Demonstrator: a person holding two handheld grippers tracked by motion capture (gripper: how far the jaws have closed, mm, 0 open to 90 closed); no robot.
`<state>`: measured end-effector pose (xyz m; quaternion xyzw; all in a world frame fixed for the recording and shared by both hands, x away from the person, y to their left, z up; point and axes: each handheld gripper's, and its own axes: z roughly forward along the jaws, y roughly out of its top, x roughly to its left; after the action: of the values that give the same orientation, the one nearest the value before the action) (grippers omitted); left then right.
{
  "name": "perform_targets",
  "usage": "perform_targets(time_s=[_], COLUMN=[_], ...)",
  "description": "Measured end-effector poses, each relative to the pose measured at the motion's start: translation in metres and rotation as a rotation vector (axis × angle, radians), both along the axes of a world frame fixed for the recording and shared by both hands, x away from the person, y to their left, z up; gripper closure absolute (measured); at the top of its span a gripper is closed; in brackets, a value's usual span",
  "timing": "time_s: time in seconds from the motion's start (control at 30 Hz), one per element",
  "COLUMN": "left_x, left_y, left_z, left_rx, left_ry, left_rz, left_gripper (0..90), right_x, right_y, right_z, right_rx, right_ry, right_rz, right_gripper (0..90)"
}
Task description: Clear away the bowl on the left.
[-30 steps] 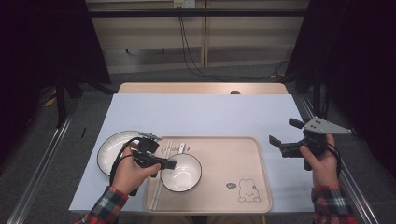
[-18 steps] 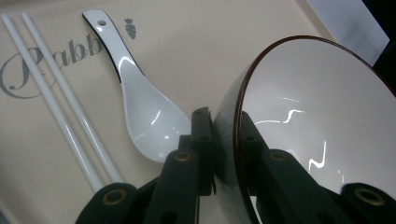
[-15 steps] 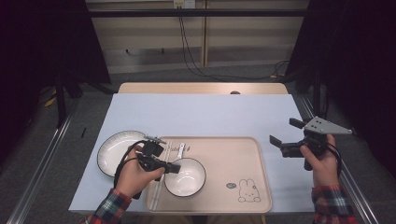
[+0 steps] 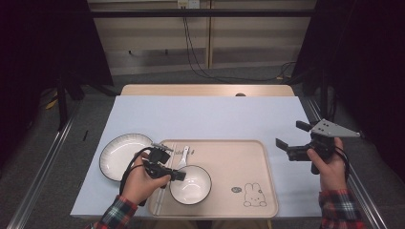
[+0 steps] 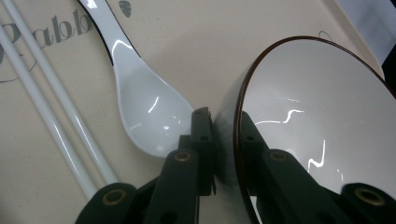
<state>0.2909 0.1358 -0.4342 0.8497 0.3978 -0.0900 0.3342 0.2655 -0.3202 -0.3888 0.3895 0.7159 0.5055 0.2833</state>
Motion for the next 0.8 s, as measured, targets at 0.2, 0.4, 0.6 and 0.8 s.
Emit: perform_targets(time_s=[0.2, 0.4, 0.6, 0.8], left_x=[-0.0006, -0.0022, -0.0018, -0.002], left_y=[-0.0014, -0.0033, -0.0023, -0.002], left_z=[-0.0042, -0.0073, -0.0098, -0.0097], left_rx=[0.006, 0.007, 0.01, 0.005], left_ry=[0.006, 0.01, 0.003, -0.014], left_rz=[-0.009, -0.012, -0.018, -0.035], left_gripper=[81.7, 81.7, 81.6, 80.8], right_x=[0.0, 0.0001, 0.0002, 0.0001], right_y=[0.0001, 0.0002, 0.0007, 0.0007], right_z=[0.0, -0.0001, -0.0002, -0.0001], right_rx=[0.002, 0.001, 0.003, -0.001], right_ry=[-0.001, 0.0, 0.0, 0.0], right_rz=[0.002, 0.003, 0.004, 0.001], right_gripper=[0.0, 0.0, 0.0, 0.0])
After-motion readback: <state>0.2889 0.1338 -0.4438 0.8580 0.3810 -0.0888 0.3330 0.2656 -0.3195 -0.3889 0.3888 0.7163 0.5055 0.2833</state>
